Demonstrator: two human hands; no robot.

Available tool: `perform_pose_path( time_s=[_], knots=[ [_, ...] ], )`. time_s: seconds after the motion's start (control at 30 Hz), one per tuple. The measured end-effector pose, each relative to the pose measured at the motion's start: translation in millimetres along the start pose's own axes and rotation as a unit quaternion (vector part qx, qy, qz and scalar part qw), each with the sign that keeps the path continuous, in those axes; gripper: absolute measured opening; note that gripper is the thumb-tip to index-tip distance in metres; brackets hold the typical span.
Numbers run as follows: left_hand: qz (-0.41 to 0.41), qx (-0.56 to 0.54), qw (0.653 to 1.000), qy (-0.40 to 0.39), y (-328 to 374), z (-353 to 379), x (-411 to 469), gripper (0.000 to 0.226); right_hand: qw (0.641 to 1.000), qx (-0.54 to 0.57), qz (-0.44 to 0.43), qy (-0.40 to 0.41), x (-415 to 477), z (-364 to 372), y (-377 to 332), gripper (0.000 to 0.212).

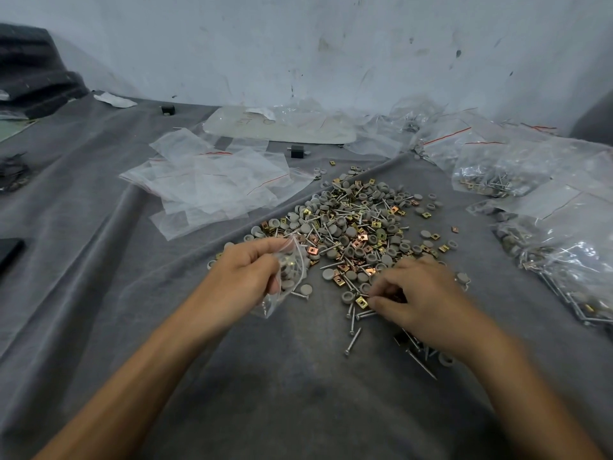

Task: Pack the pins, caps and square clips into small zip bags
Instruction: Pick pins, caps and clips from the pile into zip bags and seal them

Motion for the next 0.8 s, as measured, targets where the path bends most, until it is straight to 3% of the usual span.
perform_pose_path(
  time_s=[0.17,0.37,0.5,0.6,0.8],
  knots=[
    [0.003,0.002,1.0,-0.004,0,-1,0,0.041,0.999,-0.02,0.026,0.004,2,3,0,0.02],
    [0.006,0.005,1.0,-0.008,1,0,-1,0.043,0.999,-0.011,-0.002,-0.042,-2,2,-5,0.008],
    [0.011,0.007,1.0,-0.011,3,1,-1,0.044,0.999,0.015,-0.01,-0.031,-2,4,-6,0.012],
    [0.016,0.004,1.0,-0.009,5,4,-1,0.044,0.992,0.126,-0.006,0.013,-2,1,-7,0.013],
    [0.01,0.013,0.999,-0.034,5,15,-4,0.042,0.927,0.374,-0.006,0.03,-4,-1,-28,0.02]
  ],
)
Point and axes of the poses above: each hand's wrist, its own x-axis towards the middle knuckle, its own z-axis out of the palm, y = z × x, the point moved 4 cm from there along x, towards the middle knuckle, and after that the axes turned 9 degrees about z, right-handed, at the moved point
